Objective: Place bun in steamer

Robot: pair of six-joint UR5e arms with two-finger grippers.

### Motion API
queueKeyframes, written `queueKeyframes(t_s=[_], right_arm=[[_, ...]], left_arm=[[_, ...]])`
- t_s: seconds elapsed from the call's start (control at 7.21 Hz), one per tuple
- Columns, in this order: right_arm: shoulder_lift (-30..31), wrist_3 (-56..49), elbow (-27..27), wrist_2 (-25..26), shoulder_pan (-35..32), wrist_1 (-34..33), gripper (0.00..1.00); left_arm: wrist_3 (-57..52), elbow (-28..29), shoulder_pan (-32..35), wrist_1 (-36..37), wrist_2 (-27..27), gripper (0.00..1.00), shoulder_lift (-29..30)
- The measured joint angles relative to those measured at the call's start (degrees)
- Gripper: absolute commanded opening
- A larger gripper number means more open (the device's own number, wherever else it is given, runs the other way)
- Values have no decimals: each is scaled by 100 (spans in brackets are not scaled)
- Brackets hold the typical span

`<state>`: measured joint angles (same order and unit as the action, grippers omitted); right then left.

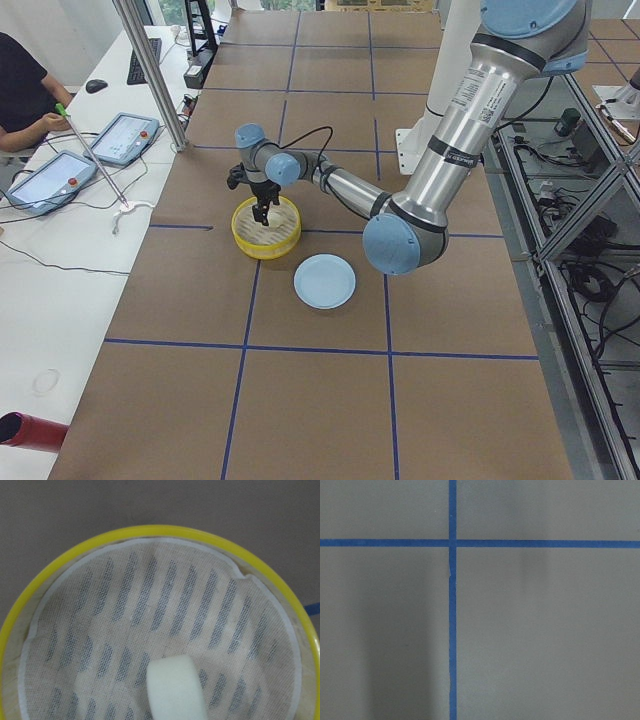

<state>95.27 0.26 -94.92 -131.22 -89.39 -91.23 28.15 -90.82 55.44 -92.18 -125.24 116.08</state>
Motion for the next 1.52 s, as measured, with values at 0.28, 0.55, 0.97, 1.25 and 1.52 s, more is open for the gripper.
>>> queueKeyframes(t_s=[0.28, 0.55, 0.97, 1.25, 1.52], right_arm=[[0, 0, 0, 0, -2, 0, 100], [0, 0, 0, 0, -7, 0, 100], [0, 0, 0, 0, -3, 0, 100], [0, 0, 0, 0, -2, 0, 100], [0, 0, 0, 0, -7, 0, 100]], left_arm=[[-18, -905, 501, 253, -31, 100, -364], [-666, -1392, 1519, 958, -59, 100, -462], [-3127, -1172, 3151, 1847, -79, 100, -828], [-3996, -642, 3739, 1685, -311, 100, -1345], [-4125, -77, 3847, 622, -617, 100, -2118]])
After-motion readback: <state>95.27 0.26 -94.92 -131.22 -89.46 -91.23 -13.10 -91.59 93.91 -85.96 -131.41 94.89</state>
